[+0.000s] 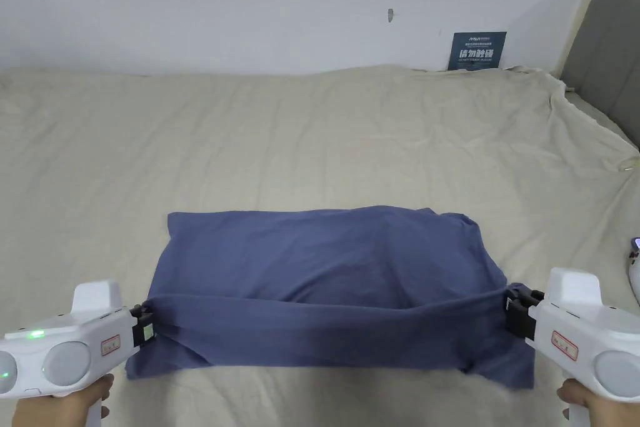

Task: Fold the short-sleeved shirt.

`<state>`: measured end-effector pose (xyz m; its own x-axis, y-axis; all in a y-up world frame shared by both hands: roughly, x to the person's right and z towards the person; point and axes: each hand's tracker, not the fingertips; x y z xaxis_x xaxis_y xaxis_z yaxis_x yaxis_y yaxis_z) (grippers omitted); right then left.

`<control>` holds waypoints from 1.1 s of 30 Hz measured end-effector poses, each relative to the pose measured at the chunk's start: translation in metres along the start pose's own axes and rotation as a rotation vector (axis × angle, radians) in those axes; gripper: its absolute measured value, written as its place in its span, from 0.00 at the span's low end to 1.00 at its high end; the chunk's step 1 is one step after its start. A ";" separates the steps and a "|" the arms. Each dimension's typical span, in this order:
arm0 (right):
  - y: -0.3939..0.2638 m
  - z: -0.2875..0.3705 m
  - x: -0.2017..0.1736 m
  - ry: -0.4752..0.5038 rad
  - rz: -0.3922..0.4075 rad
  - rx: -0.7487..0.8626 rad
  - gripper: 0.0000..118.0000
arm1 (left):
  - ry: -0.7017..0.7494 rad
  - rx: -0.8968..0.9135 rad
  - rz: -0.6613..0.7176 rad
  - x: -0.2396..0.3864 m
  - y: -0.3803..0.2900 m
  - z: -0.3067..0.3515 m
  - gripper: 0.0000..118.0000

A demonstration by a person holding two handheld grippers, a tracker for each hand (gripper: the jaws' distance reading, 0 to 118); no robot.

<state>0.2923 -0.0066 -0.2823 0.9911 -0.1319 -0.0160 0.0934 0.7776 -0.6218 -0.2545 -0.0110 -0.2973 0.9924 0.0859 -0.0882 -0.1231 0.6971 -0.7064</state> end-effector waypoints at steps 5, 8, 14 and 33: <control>0.015 -0.053 0.007 -0.005 0.008 -0.068 0.03 | 0.030 -0.046 -0.036 0.004 0.014 -0.046 0.06; 0.017 -0.083 0.007 -0.014 0.007 -0.119 0.03 | 0.042 -0.081 -0.037 0.004 0.018 -0.071 0.06; 0.010 -0.134 0.009 -0.047 0.013 -0.225 0.03 | 0.070 -0.169 -0.063 0.006 0.014 -0.116 0.06; 0.051 -0.016 -0.026 0.007 0.069 0.055 0.60 | 0.001 0.078 0.014 0.034 0.059 -0.012 0.87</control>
<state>0.2696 0.0268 -0.3264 0.9948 -0.0811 -0.0624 0.0306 0.8175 -0.5751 -0.2278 0.0250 -0.3504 0.9906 0.0955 -0.0979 -0.1363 0.7490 -0.6484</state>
